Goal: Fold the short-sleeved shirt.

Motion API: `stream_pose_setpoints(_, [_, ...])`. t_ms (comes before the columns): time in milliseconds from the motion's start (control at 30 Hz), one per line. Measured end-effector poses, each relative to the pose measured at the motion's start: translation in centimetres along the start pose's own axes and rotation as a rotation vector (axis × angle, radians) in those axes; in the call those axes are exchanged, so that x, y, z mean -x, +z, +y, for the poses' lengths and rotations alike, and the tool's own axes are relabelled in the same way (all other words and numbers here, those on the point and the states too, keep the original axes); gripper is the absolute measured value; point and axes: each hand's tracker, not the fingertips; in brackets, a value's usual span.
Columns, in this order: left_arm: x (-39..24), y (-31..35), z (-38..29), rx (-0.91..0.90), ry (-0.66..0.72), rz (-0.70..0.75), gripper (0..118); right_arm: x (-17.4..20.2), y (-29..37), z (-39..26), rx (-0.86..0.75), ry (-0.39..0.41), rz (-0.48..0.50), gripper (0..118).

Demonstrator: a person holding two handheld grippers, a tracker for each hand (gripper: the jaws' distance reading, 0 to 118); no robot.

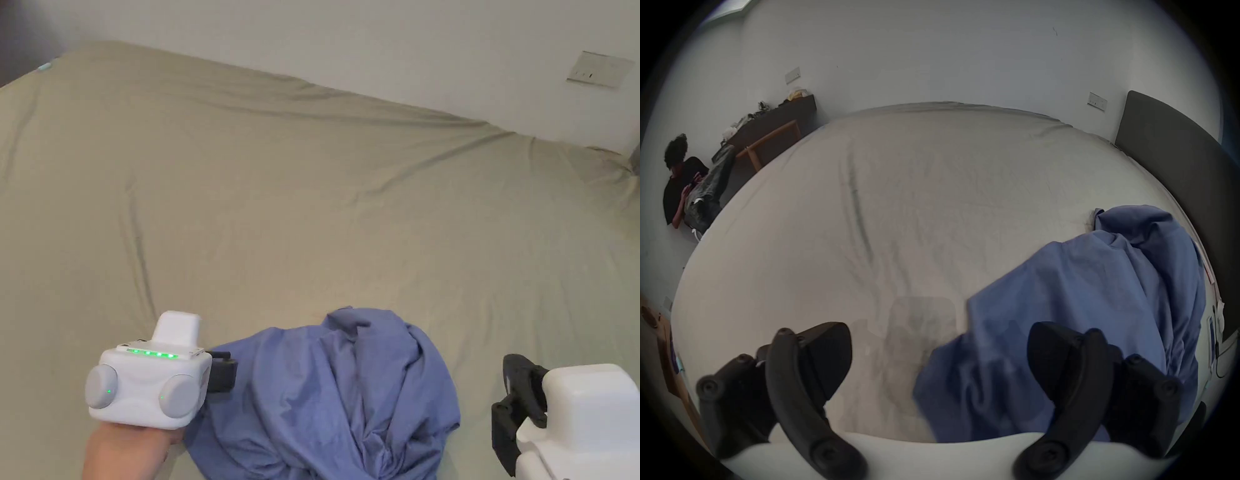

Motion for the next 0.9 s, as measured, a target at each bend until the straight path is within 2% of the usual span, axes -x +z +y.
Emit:
stream_pose_setpoints(67, [-1.2,-1.4,-0.1,0.046,-0.091,0.007,45,-0.2,-1.7,-0.1,0.026,0.003,0.014,1])
stream_pose_setpoints(100, [-1.6,-1.5,-0.7,0.06,-0.114,-0.026,41,-0.4,-2.4,0.0,0.038,0.001,0.027,1])
stream_pose_setpoints(133, [-2.0,-0.5,-1.1,-0.024,-0.13,0.032,30,-0.5,-3.5,0.2,0.053,0.005,0.039,1])
stream_pose_setpoints(167, [-1.9,0.0,-1.0,-0.014,-0.128,-0.016,11,-0.6,-4.5,0.5,0.07,0.015,0.055,1])
stream_pose_setpoints(200, [-2.0,0.0,-1.0,0.0,-0.126,-0.02,7,-0.6,-5.5,0.9,0.092,0.03,0.081,1])
stream_pose_setpoints(233, [-1.6,0.0,-1.6,-0.016,-0.135,0.026,6,-0.7,-6.8,1.4,0.111,0.04,0.113,1])
stream_pose_setpoints(267, [-1.0,0.4,-1.6,-0.021,-0.125,-0.02,6,-0.6,-8.5,2.2,0.118,0.048,0.142,1])
stream_pose_setpoints(300, [-0.4,1.0,-1.7,-0.039,-0.096,-0.03,6,-0.5,-10.2,3.0,0.144,0.064,0.19,7])
stream_pose_setpoints(333, [0.2,2.1,-1.6,-0.077,-0.051,-0.032,6,-0.4,-12.5,4.1,0.201,0.079,0.28,36])
stream_pose_setpoints(367, [0.9,3.1,-1.7,-0.074,-0.051,-0.017,6,0.1,-14.9,5.3,0.262,0.098,0.32,70])
stream_pose_setpoints(400, [1.4,4.0,-1.9,-0.101,-0.042,-0.004,6,0.6,-17.0,6.2,0.295,0.134,0.33,98])
stream_pose_setpoints(433, [2.0,5.2,-2.0,-0.139,-0.022,-0.015,6,1.4,-19.6,7.0,0.324,0.155,0.379,110])
stream_pose_setpoints(467, [2.4,6.2,-2.2,-0.133,-0.018,-0.022,6,2.1,-22.1,7.7,0.37,0.149,0.417,110])
stream_pose_setpoints(533, [3.3,7.6,-2.6,-0.152,0.015,-0.05,6,3.6,-26.8,8.6,0.435,0.124,0.413,110])
stream_pose_setpoints(633, [4.0,8.7,-3.5,-0.137,0.027,-0.061,6,5.9,-33.2,8.2,0.574,0.174,0.427,110])
stream_pose_setpoints(700, [4.3,9.0,-4.3,-0.13,0.048,-0.069,6,7.9,-36.4,6.6,0.63,0.288,0.412,110])
stream_pose_setpoints(733, [4.3,9.1,-4.6,-0.127,0.049,-0.072,6,8.8,-37.5,5.3,0.672,0.367,0.369,110])
stream_pose_setpoints(800, [4.4,8.9,-5.1,-0.12,0.042,-0.071,6,10.1,-39.2,2.7,0.776,0.441,0.336,110])
stream_pose_setpoints(833, [4.5,8.8,-5.3,-0.114,0.038,-0.074,6,10.3,-39.5,1.8,0.841,0.416,0.35,110])
stream_pose_setpoints(867, [4.6,8.8,-5.5,-0.11,0.037,-0.077,6,9.6,-39.3,2.1,0.812,0.307,0.35,110])
stream_pose_setpoints(900, [4.7,8.6,-5.5,-0.108,0.038,-0.079,6,8.8,-39.1,2.6,0.85,0.242,0.358,110])
